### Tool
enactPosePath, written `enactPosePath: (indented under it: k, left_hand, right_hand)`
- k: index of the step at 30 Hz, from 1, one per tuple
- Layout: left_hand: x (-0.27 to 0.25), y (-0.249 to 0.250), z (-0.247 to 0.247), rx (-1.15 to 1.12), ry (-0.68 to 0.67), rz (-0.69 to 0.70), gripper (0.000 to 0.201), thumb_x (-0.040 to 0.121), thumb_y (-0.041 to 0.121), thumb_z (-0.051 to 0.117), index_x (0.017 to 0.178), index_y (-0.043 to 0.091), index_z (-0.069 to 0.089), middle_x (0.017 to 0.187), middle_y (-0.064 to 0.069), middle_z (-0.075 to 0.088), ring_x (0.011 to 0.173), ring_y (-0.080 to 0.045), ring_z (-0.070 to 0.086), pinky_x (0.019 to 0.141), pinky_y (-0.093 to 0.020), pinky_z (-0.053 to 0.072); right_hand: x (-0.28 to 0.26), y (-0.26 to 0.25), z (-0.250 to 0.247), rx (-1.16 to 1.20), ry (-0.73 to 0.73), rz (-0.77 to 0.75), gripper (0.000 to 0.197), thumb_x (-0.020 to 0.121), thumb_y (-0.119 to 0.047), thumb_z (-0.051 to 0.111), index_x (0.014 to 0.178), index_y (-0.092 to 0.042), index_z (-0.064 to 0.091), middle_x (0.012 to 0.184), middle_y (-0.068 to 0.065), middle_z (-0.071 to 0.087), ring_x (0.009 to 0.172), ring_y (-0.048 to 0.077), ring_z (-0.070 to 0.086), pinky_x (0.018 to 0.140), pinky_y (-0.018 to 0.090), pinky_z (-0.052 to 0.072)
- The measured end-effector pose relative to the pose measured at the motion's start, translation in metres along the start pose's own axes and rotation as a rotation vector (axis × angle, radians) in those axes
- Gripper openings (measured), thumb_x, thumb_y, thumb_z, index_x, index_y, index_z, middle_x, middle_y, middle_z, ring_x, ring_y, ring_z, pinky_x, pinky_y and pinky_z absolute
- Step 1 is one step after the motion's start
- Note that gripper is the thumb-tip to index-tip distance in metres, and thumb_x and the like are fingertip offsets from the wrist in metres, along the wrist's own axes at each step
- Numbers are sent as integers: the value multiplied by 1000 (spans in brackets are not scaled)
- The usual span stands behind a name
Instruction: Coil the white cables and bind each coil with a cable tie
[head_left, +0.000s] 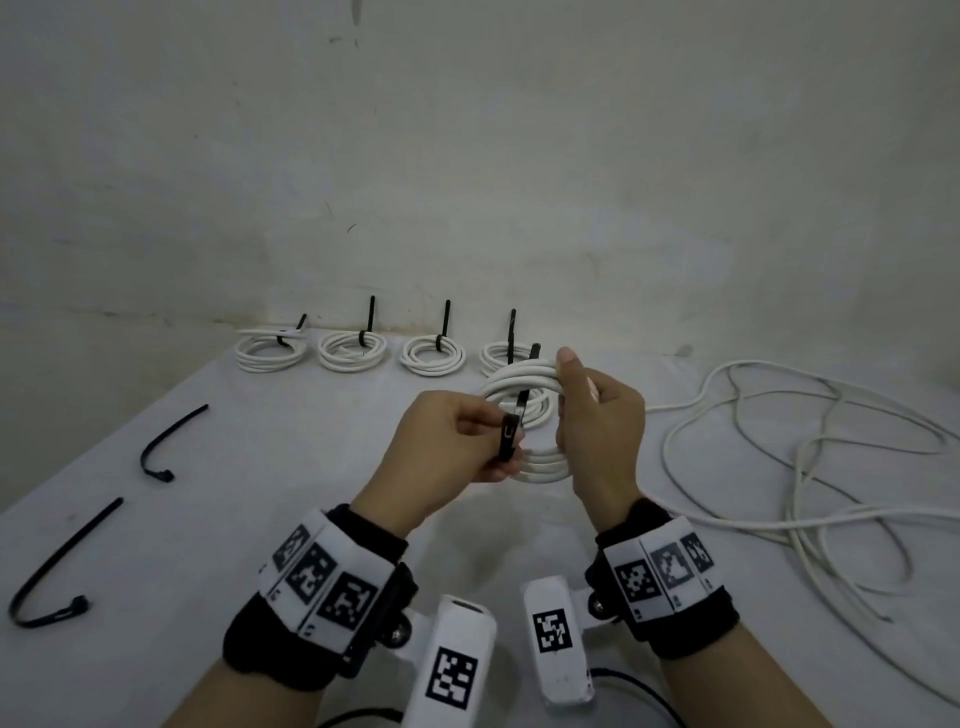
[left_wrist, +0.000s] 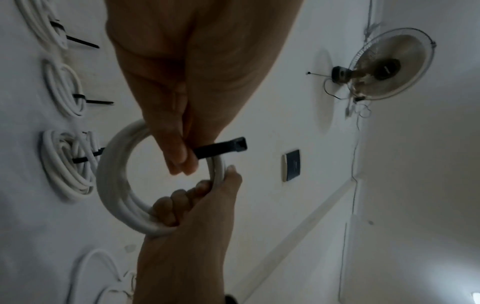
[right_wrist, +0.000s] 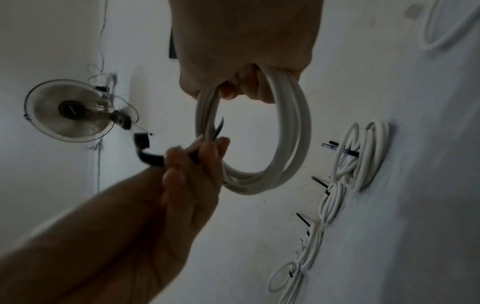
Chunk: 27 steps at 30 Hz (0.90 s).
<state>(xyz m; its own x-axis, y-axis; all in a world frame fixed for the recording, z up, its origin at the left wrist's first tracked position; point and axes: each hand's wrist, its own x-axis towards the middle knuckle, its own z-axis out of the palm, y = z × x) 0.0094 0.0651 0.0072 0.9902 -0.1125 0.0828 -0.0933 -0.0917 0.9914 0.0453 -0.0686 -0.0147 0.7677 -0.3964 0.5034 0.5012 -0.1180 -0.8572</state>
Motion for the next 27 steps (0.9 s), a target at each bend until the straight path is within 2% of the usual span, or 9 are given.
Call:
enactPosePath:
  k: [3,5,8,10,15,18,21,24,27]
  left_hand:
    - [0,-1,7,11,70,80,9,82,-10,64,89,-4,66,66,-13,68,54,-18,68,56,-23,56]
    - [0,-3,11,32,99,110,11,79,-11,66,86,-2,64,71,-19,67,56,-23,69,57,-28,58]
    - [1,-6,14,19,115,152,19,78,-10,68,76,5,56,70,-20,67,55,-25,69,55,-31,58]
    - [3,-7,14,17,113,193,23,79,-9,68,73,7,53,71,-21,67,56,-25,69,55,-30,56]
    - [0,-6,8,40,-89,232,24,87,-15,51,84,8,60,101,-11,68,77,-16,72,67,-18,53]
    - [-7,-3,5,58,-201,272,23,83,-9,61,89,13,65,113,-1,65,88,-11,71,74,-19,53]
    - [-3,0,4,122,-44,346,14,76,5,76,80,14,66,101,-4,62,77,-11,70,70,-16,52]
    - [4,1,4,127,50,431,17,74,0,76,72,10,63,87,-11,66,77,-18,70,69,-12,49]
    - [9,3,3,150,112,499,18,72,1,78,68,11,64,76,-5,67,70,-14,69,65,-11,48]
  right_hand:
    - [-2,-4,1,1,0,-30,52,93,-26,60,44,-18,44,39,-11,34,43,5,32,48,18,29]
    - [-1,-4,1,33,7,-3,50,92,-26,61,46,-13,47,39,-10,37,43,7,35,47,19,31]
    - [1,-1,0,99,-24,47,54,91,-25,63,47,-5,39,46,6,30,47,18,29,48,26,25]
    - [1,0,0,135,-57,93,55,91,-22,63,40,-15,44,44,1,30,45,15,28,47,25,25]
    - [3,-2,-4,168,-28,132,56,91,-19,62,37,-24,51,37,-12,35,38,5,32,43,18,29]
    - [6,-3,-7,152,-1,115,55,90,-20,64,38,-24,49,36,-13,34,38,5,32,44,18,29]
    - [5,-4,-7,146,-14,107,55,90,-20,64,38,-25,50,37,-13,34,39,5,31,45,19,29]
    - [0,-8,-4,209,-93,127,52,92,-19,61,41,-26,56,37,-12,39,37,4,34,44,19,30]
    - [-4,-10,1,228,-160,153,57,93,-21,59,37,-25,55,37,-12,37,36,5,31,44,21,26]
